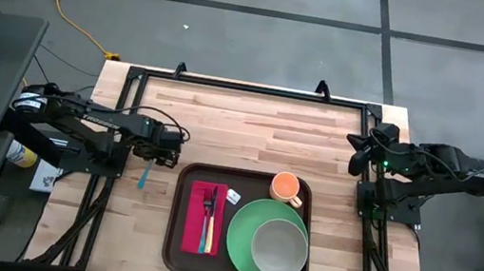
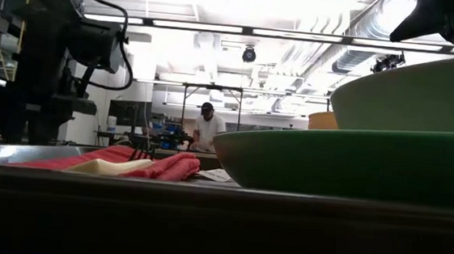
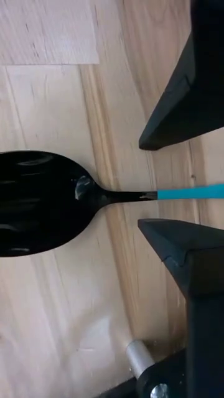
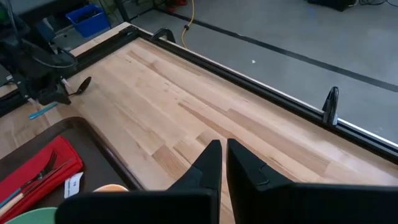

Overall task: Set up tray
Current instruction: Put the blue spoon on the red table napkin to the left of the blue fork

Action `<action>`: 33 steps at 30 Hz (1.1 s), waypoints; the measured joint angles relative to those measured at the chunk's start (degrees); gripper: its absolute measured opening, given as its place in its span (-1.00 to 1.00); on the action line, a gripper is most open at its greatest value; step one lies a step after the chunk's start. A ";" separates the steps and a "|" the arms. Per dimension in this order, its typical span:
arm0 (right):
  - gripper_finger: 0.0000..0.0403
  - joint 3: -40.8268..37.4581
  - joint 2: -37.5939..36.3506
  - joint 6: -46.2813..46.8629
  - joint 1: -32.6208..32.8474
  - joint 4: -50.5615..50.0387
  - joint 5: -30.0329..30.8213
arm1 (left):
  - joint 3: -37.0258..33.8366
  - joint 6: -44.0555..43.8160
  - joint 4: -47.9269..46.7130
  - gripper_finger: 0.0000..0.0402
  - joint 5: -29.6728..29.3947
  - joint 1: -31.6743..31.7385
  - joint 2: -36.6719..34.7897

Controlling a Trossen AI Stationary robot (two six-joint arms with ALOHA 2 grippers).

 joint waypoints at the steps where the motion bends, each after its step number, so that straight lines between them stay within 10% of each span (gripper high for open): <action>1: -1.00 0.00 0.00 -0.33 0.00 0.01 -0.13 | -0.05 0.00 0.11 0.15 -0.04 0.00 0.00; 33: -1.00 0.02 0.00 -0.60 0.00 -0.03 -1.01 | -1.74 3.13 2.05 -0.34 -1.36 -0.07 0.11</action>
